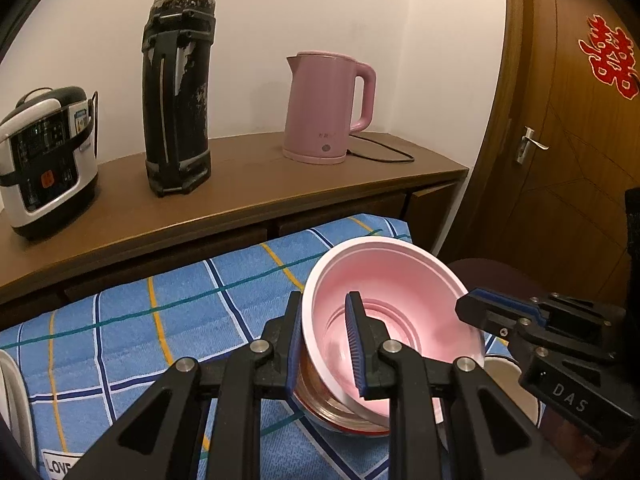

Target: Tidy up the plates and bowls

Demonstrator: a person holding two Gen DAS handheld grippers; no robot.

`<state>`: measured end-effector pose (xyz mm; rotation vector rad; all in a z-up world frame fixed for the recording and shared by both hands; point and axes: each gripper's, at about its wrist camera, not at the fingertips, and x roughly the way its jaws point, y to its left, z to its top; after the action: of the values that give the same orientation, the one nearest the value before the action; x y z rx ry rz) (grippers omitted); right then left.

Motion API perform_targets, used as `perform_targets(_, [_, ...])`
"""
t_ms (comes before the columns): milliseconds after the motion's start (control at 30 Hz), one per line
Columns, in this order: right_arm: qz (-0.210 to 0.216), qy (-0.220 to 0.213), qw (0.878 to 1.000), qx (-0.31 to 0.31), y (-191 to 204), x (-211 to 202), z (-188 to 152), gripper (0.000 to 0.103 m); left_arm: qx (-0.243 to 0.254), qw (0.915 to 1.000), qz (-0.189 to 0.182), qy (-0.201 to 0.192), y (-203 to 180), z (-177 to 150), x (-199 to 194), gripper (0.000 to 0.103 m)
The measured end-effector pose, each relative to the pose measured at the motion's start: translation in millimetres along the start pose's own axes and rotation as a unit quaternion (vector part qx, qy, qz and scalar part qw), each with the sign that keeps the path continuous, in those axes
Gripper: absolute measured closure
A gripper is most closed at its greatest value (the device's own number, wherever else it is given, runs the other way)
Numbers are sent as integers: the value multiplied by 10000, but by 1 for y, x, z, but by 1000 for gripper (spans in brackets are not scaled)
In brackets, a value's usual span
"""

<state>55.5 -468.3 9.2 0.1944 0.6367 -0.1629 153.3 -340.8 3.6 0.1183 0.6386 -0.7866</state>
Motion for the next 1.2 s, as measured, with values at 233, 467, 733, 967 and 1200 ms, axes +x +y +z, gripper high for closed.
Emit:
perform_targets(233, [-53, -18, 10000, -55, 2, 1, 2, 91, -69, 10000, -48, -23, 3, -1, 1, 80])
perform_targets(467, [-124, -25, 9999, -55, -1, 2, 7, 91, -135, 9995, -278, -10, 4, -2, 3, 80])
perform_targets(733, [-128, 149, 9998, -55, -4, 12, 8, 91, -153, 9993, -336, 31, 5, -3, 7, 80])
perform_targets(967, [-53, 303, 9995, -13, -5, 21, 4, 91, -282, 9987, -385, 176, 12, -4, 13, 80])
perform_targets(1200, [-75, 385, 9992, -19, -4, 25, 2, 91, -279, 9986, -386, 230, 11, -4, 14, 80])
